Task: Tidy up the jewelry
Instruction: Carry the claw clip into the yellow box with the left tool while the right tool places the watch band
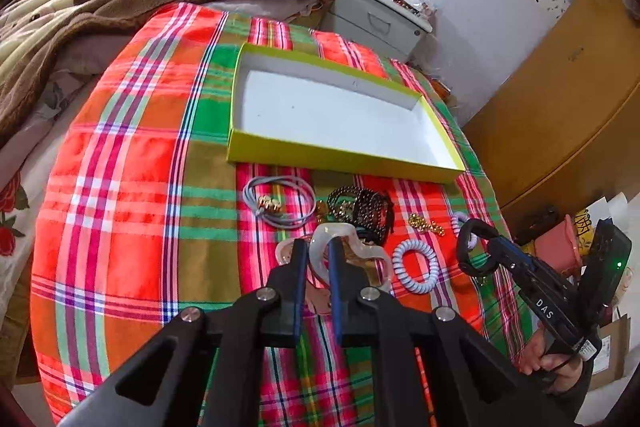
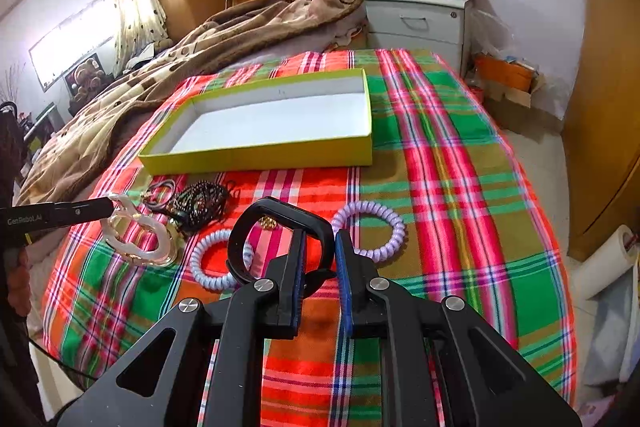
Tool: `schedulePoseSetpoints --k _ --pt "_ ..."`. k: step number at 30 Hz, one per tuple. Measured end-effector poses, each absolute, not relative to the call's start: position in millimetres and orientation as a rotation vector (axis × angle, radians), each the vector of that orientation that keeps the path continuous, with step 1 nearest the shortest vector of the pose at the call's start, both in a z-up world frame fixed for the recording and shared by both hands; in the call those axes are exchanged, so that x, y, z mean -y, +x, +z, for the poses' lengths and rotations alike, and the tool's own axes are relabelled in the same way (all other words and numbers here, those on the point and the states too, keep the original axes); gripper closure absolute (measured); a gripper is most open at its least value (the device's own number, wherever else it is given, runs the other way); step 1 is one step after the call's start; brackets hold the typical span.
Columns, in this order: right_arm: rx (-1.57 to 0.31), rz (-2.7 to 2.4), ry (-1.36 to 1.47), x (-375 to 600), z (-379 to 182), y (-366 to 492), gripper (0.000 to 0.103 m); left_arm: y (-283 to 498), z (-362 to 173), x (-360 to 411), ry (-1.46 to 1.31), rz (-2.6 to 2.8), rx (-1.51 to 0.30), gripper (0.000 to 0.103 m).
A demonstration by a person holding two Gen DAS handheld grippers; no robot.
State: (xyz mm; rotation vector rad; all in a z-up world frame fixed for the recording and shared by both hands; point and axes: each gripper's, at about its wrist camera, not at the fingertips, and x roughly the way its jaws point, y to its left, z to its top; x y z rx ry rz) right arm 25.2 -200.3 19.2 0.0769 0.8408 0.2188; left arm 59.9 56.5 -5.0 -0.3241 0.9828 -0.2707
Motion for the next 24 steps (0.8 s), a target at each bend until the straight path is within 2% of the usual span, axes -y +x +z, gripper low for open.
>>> schedulePoseSetpoints --k 24 --pt "-0.771 0.231 0.08 193 43 33 0.088 56 31 -70 -0.353 -0.318 -0.901 0.095"
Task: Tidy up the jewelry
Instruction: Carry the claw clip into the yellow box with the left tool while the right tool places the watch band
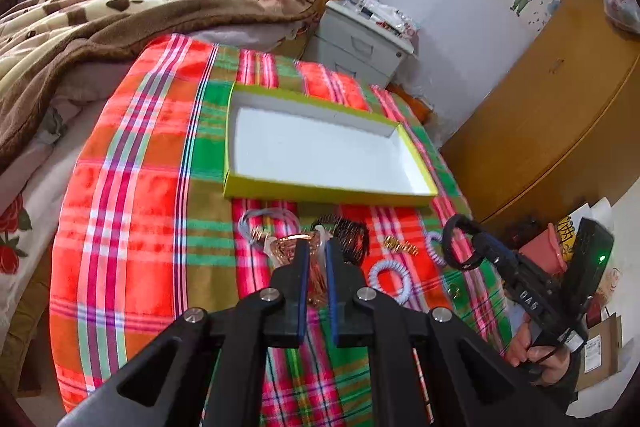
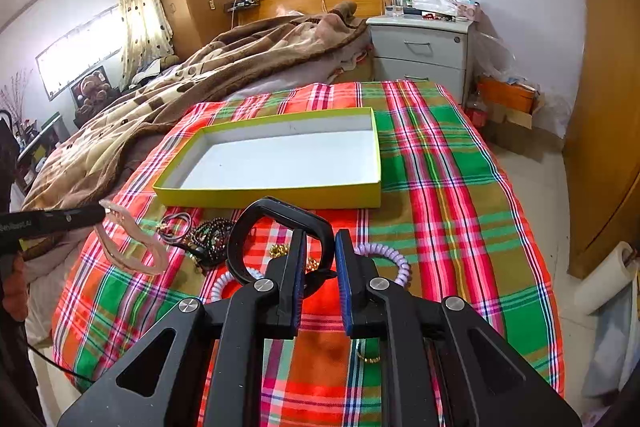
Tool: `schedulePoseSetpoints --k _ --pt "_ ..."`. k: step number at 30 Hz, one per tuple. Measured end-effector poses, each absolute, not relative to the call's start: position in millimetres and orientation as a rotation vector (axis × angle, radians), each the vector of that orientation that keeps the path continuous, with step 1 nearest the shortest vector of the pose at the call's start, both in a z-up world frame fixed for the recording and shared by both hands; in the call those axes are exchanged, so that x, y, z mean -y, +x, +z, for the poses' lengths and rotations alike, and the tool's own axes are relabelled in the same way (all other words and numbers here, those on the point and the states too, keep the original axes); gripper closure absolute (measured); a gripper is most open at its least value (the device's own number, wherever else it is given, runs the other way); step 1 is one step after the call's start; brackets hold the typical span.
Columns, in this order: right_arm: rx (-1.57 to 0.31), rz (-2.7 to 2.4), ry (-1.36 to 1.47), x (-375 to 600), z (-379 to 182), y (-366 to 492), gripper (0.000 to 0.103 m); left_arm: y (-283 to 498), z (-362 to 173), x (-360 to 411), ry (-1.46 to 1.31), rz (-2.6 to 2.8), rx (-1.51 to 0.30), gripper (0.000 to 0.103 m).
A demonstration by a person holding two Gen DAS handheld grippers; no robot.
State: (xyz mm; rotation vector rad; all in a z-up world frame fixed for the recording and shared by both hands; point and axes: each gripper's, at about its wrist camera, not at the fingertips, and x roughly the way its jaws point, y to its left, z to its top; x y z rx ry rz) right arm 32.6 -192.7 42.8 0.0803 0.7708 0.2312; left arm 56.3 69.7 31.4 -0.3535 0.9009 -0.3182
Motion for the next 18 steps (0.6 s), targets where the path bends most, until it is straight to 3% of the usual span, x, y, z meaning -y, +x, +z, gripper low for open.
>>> schedulePoseSetpoints --k 18 --pt "-0.722 0.236 0.074 192 69 88 0.088 123 59 -68 -0.4 -0.347 -0.838 0.095"
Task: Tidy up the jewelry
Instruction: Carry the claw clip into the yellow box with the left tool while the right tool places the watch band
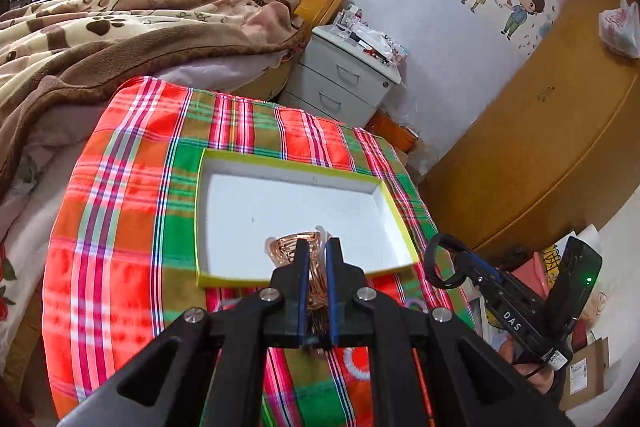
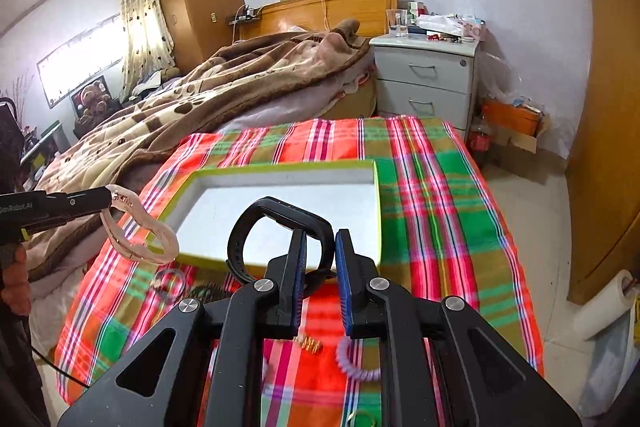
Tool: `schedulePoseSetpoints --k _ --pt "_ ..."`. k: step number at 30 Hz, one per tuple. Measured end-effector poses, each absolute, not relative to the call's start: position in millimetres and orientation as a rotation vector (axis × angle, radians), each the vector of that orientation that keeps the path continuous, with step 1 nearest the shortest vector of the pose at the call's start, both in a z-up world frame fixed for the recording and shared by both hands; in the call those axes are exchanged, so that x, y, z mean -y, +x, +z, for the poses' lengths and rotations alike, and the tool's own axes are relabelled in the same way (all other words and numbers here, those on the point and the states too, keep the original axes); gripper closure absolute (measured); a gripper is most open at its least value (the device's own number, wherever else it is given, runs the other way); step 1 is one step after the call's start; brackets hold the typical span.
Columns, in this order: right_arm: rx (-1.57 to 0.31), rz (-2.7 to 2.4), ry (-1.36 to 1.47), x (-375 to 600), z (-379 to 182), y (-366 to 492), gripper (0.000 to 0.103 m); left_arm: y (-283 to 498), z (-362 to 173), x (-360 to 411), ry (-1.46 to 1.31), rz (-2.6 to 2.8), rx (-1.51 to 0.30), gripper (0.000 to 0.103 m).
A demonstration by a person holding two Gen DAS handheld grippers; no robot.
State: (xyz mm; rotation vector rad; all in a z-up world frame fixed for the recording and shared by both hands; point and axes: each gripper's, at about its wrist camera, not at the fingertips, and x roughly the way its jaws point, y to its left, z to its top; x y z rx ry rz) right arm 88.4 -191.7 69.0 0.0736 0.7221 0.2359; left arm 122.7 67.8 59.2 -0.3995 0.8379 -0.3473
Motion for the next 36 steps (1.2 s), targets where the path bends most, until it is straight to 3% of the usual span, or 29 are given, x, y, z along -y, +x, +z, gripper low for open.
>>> schedulePoseSetpoints --k 18,36 --pt "-0.862 0.215 0.071 197 30 205 0.088 217 35 -53 -0.451 -0.373 -0.873 0.095" --pt "-0.966 0.199 -0.003 184 -6 243 0.088 249 -3 -64 -0.363 -0.244 -0.947 0.093"
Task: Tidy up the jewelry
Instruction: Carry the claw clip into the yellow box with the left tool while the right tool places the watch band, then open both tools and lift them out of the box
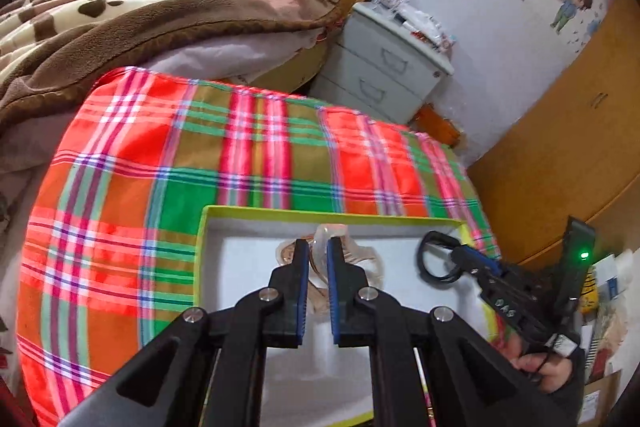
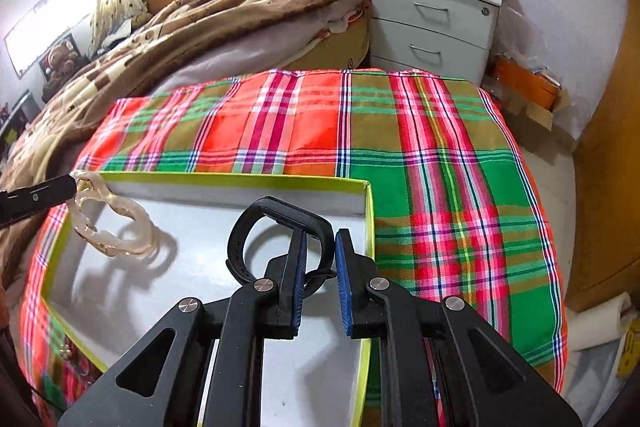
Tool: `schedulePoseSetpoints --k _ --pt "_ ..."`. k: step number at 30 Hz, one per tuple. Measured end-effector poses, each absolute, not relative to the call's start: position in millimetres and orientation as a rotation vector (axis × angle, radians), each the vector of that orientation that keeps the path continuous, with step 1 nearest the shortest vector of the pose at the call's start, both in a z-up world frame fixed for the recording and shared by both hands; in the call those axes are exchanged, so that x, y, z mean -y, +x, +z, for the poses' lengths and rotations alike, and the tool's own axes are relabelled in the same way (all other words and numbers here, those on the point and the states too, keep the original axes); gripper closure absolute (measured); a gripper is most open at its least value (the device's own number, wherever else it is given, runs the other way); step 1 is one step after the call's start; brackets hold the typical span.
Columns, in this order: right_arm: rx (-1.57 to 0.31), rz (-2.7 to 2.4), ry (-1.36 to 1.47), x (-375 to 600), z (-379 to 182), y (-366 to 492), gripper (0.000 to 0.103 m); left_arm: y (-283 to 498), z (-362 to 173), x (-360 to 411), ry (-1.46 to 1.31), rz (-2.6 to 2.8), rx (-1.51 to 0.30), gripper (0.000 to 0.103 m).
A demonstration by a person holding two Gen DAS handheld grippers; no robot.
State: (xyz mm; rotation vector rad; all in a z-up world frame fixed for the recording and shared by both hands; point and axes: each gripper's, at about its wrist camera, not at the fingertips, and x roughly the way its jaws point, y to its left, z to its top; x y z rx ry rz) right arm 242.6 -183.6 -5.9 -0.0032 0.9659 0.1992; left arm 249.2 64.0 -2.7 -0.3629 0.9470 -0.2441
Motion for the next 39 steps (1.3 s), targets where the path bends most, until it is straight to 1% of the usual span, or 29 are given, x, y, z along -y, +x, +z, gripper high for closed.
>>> schedulePoseSetpoints --k 10,16,22,24,28,29,31,36,38,39 --pt "-0.963 0.169 -0.093 174 -13 244 0.088 251 -14 -66 -0.326 -0.2 -0.966 0.092" --pt "-0.963 0.167 -0.098 174 -13 245 0.088 253 -18 -64 -0.246 -0.129 -0.982 0.091" --pt "-0.952 0.167 -0.088 174 -11 244 0.088 255 -21 -68 -0.272 -0.135 -0.991 0.09" --pt "-0.942 0.169 -0.083 175 -9 243 0.088 255 -22 -67 -0.272 -0.141 -0.997 0.08" --pt "-0.933 0.166 -0.079 176 -5 242 0.088 252 -22 -66 -0.269 -0.147 -1.001 0.076" --pt "-0.93 0.165 -0.078 176 -5 241 0.087 251 -21 -66 -0.265 -0.145 -0.998 0.074" --pt "-0.923 0.168 -0.074 177 -2 239 0.084 249 -19 -67 -0.273 -0.152 -0.993 0.071" --pt "-0.896 0.171 -0.059 179 7 231 0.081 234 -3 -68 -0.274 -0.171 -0.957 0.067" --pt "-0.884 0.173 -0.046 182 12 226 0.076 225 3 -69 -0.279 -0.177 -0.942 0.066" --pt "-0.88 0.173 -0.041 182 13 223 0.072 220 7 -70 -0.283 -0.184 -0.935 0.066"
